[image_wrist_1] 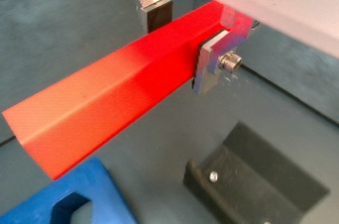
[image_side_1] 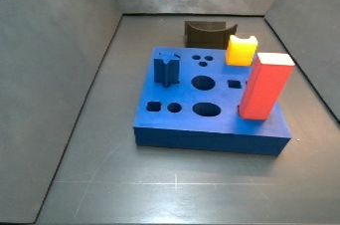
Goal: Pick up the hexagon object. Move up. Place the hexagon object on the fixture. Regrasp the hexagon object. Move to above the board. Insert the hexagon object.
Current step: Place the hexagon object on the fixture.
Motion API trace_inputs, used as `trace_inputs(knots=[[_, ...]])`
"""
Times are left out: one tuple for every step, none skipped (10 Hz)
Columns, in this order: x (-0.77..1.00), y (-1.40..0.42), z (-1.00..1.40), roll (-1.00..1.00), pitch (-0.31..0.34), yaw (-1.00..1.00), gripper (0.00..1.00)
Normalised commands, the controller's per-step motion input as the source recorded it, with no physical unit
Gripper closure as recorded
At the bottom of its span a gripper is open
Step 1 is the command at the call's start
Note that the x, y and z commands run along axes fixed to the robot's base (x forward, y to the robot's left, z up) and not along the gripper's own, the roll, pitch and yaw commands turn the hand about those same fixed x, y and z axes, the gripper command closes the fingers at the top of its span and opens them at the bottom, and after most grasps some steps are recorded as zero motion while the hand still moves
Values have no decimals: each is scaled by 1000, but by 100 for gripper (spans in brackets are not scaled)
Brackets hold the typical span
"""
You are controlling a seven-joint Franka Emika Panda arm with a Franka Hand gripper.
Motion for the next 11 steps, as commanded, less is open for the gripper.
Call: trace_inputs(knots=[[1000, -250, -8, -31, 171, -230, 100], [1000, -184, 1, -24, 169, -135, 100], [1000, -129, 1, -18, 169, -90, 100], [1000, -84, -2, -12, 155, -61, 100], [984, -57, 6, -7, 154, -47, 100], [942, -42, 6, -4, 156, -40, 100], [833, -15, 6, 2, 161, -28, 100], [849, 1000, 80, -1000, 27, 87, 100], [797, 1000, 77, -1000, 29, 79, 100], [796, 1000, 60, -1000, 50, 62, 100], [731, 831, 30, -1000, 92, 48, 100]])
